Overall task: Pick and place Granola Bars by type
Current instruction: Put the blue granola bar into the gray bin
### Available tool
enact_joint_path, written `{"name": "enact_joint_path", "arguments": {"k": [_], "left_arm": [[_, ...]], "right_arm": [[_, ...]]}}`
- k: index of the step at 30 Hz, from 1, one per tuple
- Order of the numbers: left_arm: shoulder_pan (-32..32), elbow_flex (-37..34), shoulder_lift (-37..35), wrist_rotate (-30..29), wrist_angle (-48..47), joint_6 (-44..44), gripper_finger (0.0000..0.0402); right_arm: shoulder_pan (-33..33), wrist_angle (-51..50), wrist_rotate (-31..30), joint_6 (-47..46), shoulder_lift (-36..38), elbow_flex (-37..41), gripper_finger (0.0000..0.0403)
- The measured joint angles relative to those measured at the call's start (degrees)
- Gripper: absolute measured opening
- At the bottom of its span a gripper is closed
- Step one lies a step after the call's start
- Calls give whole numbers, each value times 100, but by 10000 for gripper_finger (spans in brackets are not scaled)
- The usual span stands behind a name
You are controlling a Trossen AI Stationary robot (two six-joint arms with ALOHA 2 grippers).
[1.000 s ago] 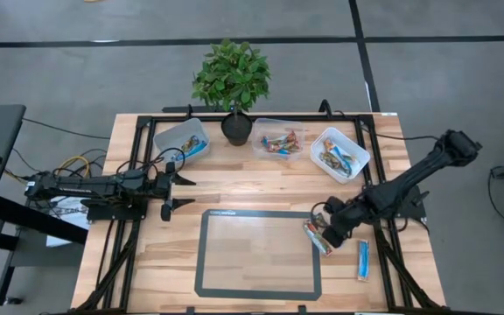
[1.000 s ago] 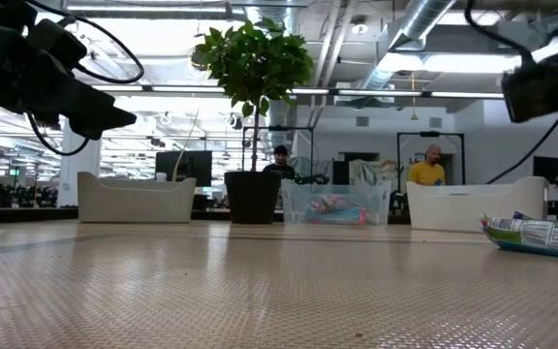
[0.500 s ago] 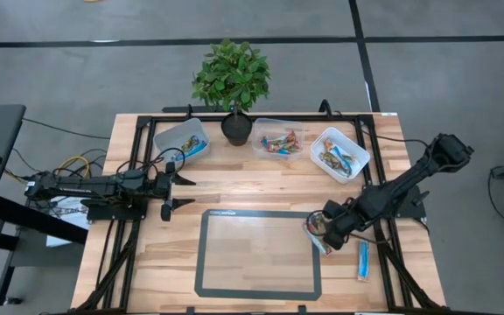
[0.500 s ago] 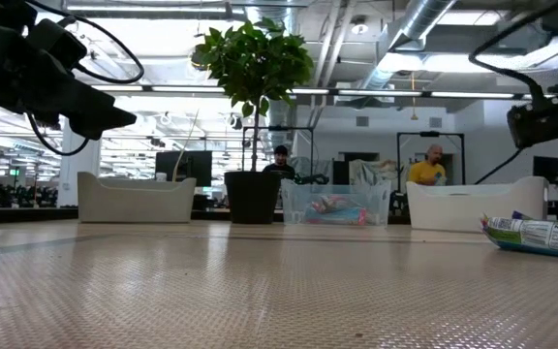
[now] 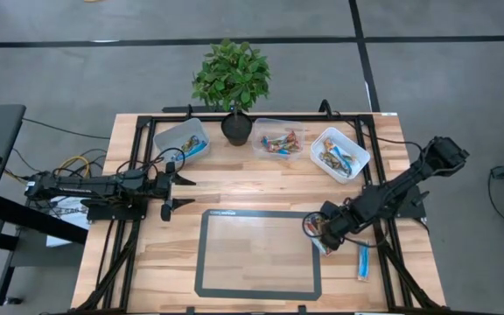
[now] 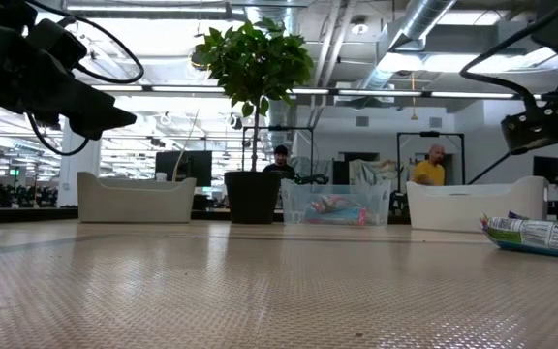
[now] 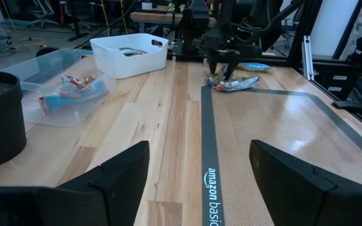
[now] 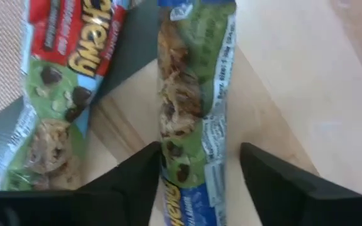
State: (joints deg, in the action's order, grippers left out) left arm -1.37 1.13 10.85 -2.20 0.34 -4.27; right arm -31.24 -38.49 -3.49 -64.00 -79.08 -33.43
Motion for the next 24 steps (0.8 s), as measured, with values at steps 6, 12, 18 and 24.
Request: {"name": "enact_joint_path", "arguments": {"k": [6, 12, 18, 24], "left_arm": [[0, 0, 1, 0, 0, -1, 267], [0, 0, 0, -2, 0, 0, 267], [-2, 0, 1, -4, 0, -2, 267], [-2, 0, 2, -7, 2, 0, 267]], "right_arm": [[211, 246, -214, 392, -7, -221, 128], [526, 335, -244, 728, -7, -332, 69], [928, 337, -439, 906, -7, -505, 37], [1340, 344, -537, 1272, -5, -721, 4]]}}
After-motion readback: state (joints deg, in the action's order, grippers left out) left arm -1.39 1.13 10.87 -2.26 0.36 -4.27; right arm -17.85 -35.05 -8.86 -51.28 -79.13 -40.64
